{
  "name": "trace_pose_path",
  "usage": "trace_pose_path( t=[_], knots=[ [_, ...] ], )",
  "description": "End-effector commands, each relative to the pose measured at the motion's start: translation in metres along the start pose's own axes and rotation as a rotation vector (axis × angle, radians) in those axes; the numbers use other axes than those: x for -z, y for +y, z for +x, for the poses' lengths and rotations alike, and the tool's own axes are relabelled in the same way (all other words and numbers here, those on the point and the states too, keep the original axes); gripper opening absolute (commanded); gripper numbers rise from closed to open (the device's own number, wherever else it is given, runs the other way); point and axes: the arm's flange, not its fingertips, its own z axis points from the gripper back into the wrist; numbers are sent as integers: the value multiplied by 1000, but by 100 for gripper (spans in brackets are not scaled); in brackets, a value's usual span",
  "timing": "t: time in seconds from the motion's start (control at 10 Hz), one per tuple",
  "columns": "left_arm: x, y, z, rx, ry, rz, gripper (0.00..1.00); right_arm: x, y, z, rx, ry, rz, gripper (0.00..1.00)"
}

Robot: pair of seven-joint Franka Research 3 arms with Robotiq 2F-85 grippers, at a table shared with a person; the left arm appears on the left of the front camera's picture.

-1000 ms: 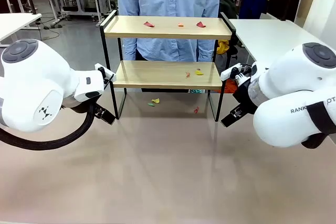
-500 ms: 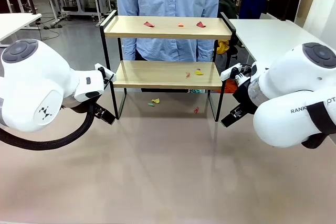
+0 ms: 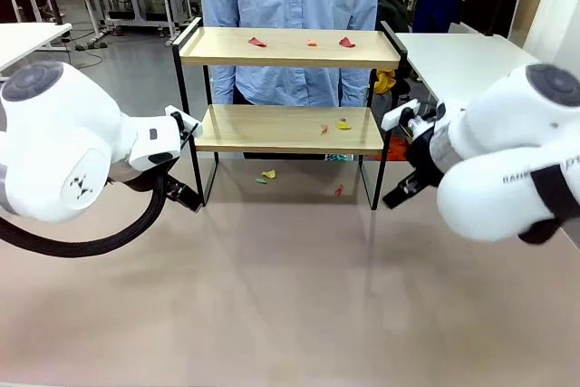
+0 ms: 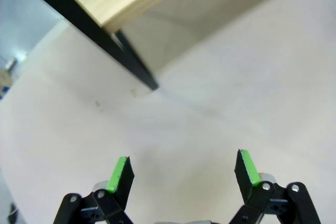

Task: Clean the shelf.
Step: Pick up the Duster handed by the human.

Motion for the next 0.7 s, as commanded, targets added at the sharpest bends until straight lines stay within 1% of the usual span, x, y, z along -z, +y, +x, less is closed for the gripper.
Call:
trace_pose_path(
  t=[0.0,0.1,0.2,0.3,0.4,0.5,0.6],
  knots=[
    [-41,41,24,8,-14,-118,100,-30,-51,39,52,-23,66,100],
    [-58,63,32,17,-36,-186,100,-43,-73,45,60,-44,88,100],
    [-73,89,35,45,-65,-269,100,-53,-96,46,35,-75,141,100],
    [-84,119,37,113,-110,-370,100,-60,-125,44,-15,-113,208,100],
    [-89,145,32,208,-169,-478,100,-58,-148,40,-80,-154,265,100],
    [-87,169,24,297,-236,-531,100,-51,-171,34,-137,-184,279,100],
    [-79,188,12,375,-318,-552,100,-44,-190,24,-208,-232,336,100]
  ],
)
